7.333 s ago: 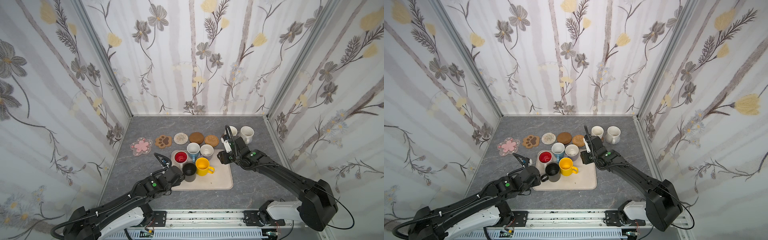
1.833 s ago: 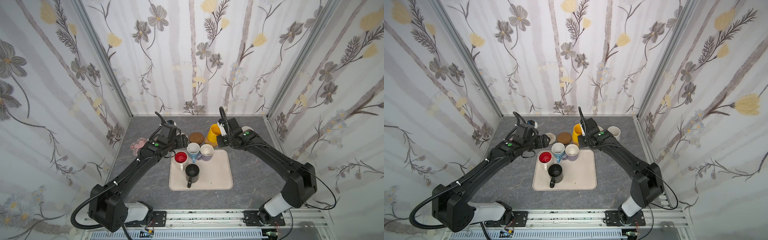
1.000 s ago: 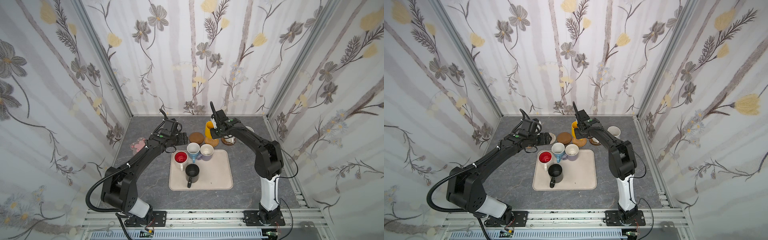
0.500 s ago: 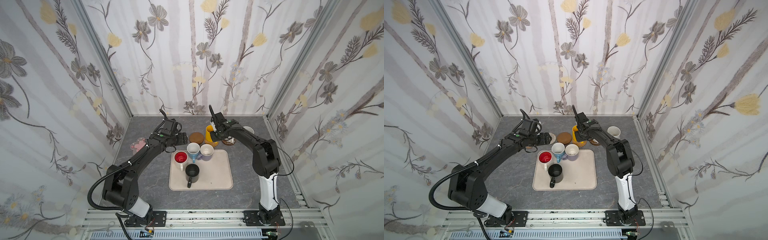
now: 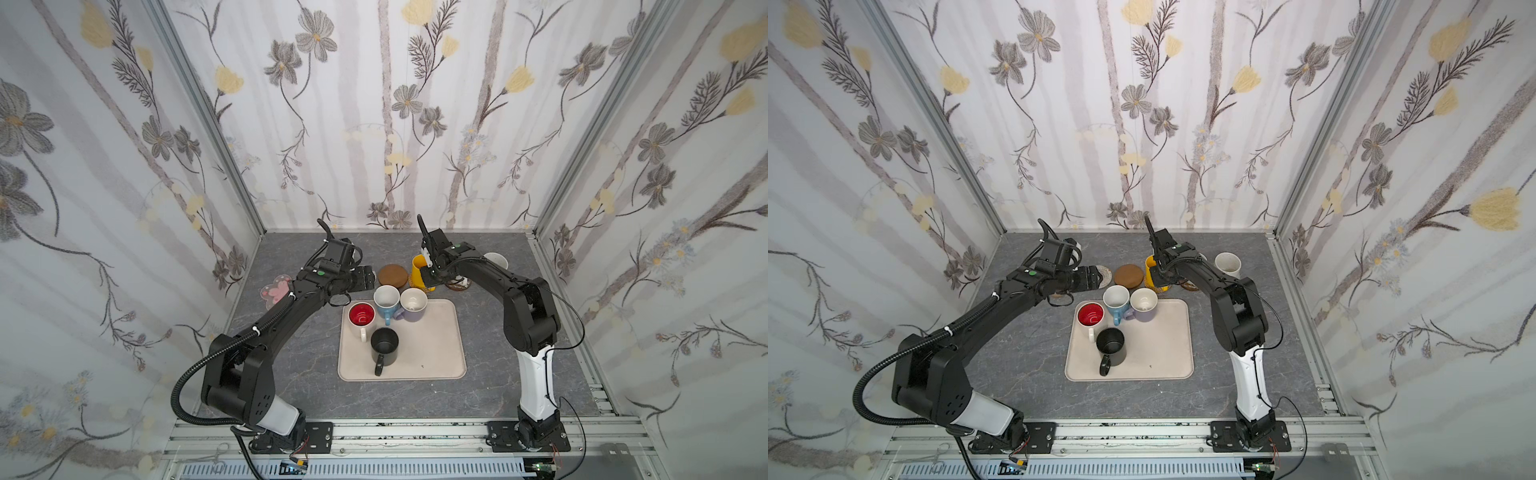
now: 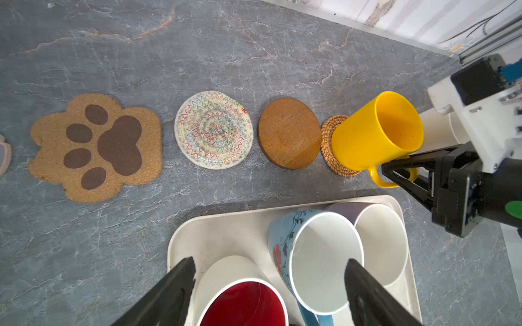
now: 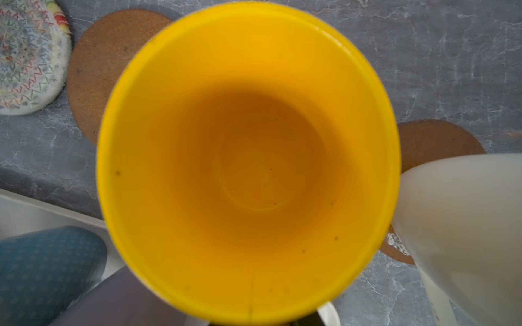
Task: Place cups on coasters
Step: Place the cup on the coaster.
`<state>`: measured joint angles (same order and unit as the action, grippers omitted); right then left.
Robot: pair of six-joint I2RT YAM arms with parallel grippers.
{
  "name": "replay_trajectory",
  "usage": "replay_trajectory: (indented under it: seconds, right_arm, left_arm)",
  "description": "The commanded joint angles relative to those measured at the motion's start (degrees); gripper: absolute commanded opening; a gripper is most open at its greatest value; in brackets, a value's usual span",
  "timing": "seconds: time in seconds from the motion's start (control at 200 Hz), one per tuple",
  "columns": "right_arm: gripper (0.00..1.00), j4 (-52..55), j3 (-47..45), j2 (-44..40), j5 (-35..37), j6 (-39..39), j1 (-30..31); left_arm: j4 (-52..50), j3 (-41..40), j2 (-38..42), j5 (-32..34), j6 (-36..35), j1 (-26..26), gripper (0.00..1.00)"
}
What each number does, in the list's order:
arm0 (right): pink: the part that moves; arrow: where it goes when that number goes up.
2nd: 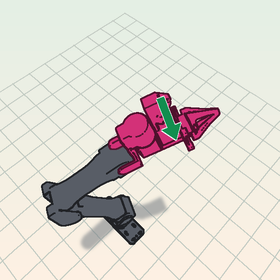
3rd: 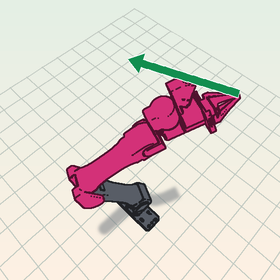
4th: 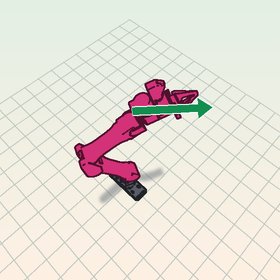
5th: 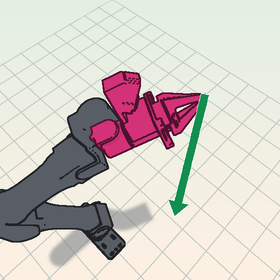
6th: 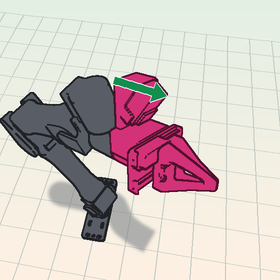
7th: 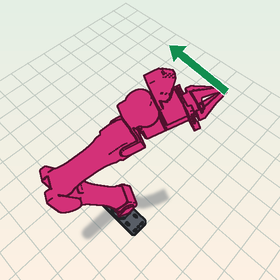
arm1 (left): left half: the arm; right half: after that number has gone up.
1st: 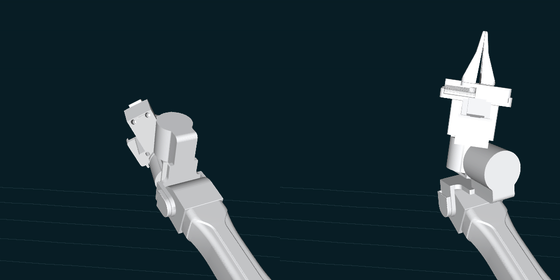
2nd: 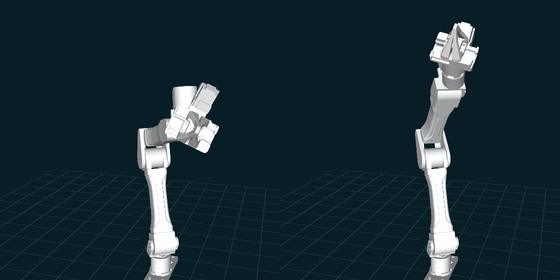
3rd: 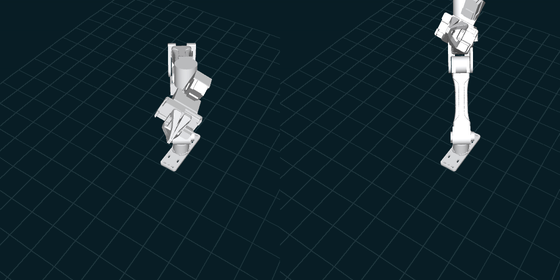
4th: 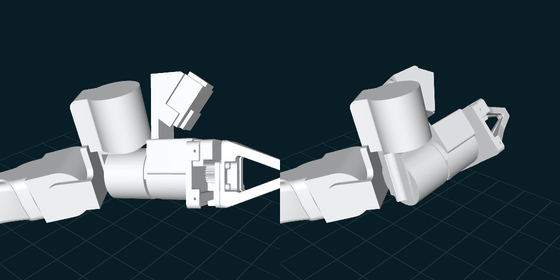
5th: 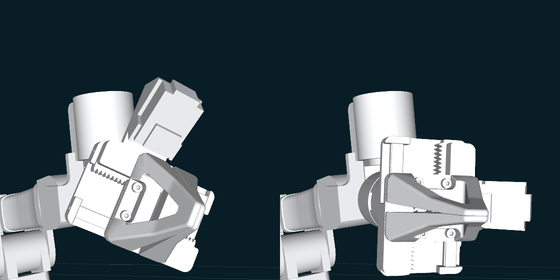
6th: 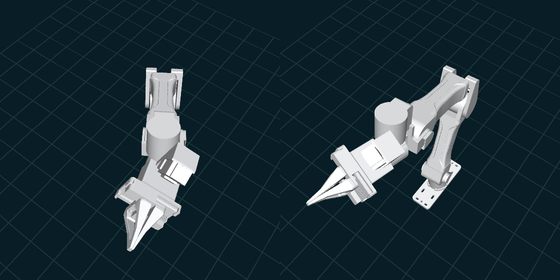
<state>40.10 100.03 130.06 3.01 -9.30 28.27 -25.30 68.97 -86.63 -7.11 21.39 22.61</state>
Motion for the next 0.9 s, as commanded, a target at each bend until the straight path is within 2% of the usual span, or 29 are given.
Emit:
replay_trajectory:
  seconds: [0.0, 0.065, 0.46, 0.66, 0.894]
  right_arm:
    - [0.04, -2.35, -0.44, 0.46, 0.5, 0.36, -0.07]
    - [0.15, -2.41, -0.83, 0.32, 0.77, 0.29, -0.04]
    - [0.49, -3.6, -3.77, -3.05, 0.95, -0.02, 0.0]
    - [0.58, -3.49, -3.96, -5.86, 1.39, -0.1, -0.02]
    - [0.62, -5.46, -7.83, -12.42, 1.64, -1.2, 0.05]
  left_arm:
    - [0.25, -0.57, 0.67, 0.59, 0.1, -0.08, 0.86]
    - [0.25, -0.7, 0.93, 0.79, 0.04, -0.05, 0.87]
    - [0.17, -2.95, 4.01, 1.09, 0.49, -0.11, 0.87]
    - [-0.92, -5.12, 8.17, 1.75, 1.1, -0.11, 0.86]
    - [-2.91, -9.74, 12.99, 2.32, 2.42, -0.07, 0.8]
